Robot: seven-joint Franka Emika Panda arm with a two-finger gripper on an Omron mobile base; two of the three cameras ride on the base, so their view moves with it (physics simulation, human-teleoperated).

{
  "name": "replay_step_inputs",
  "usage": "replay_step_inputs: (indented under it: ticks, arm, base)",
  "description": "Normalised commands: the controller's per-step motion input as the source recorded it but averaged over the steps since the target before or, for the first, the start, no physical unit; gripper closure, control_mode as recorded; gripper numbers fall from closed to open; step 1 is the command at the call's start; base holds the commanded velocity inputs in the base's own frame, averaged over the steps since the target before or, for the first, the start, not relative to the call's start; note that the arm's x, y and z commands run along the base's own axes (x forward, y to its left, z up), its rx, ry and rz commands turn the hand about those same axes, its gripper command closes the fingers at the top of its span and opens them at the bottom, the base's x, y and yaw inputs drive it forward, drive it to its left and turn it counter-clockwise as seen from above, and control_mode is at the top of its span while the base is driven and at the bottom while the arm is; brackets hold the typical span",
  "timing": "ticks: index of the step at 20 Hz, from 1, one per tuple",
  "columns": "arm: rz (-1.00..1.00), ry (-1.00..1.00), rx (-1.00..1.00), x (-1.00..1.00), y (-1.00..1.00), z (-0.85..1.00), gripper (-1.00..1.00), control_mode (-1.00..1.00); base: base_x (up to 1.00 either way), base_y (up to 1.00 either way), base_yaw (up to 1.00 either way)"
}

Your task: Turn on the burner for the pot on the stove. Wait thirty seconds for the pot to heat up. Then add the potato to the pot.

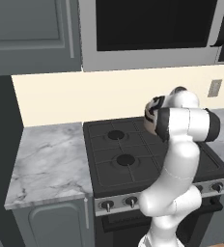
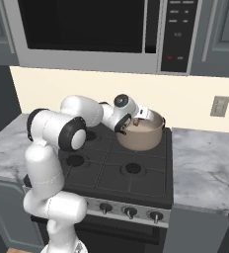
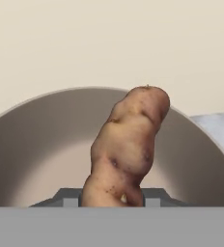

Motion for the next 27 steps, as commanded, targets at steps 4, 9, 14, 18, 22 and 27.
replay_step_inputs:
  ticks: [4,9,14,18,22,27]
  arm:
    - [0.0,0.0,0.0,0.25,-0.04,-0.13,-1.0,-1.0]
    - [0.0,0.0,0.0,0.19,-0.08,-0.11,-1.0,-1.0]
    - [0.01,-0.01,0.0,0.11,0.0,-0.04,-1.0,-1.0]
    - [0.0,-0.04,0.0,-0.15,0.0,0.14,-1.0,-1.0]
    - [0.0,-0.3,0.0,-0.96,0.0,0.47,-1.0,-1.0]
    - [0.0,-0.42,0.0,-1.0,-0.17,0.35,-1.0,-1.0]
  base:
    - [0.0,0.0,0.0]
    - [0.0,0.0,0.0]
    - [0.0,0.0,0.0]
    - [0.0,0.0,0.0]
    - [0.0,0.0,0.0]
    - [0.0,0.0,0.0]
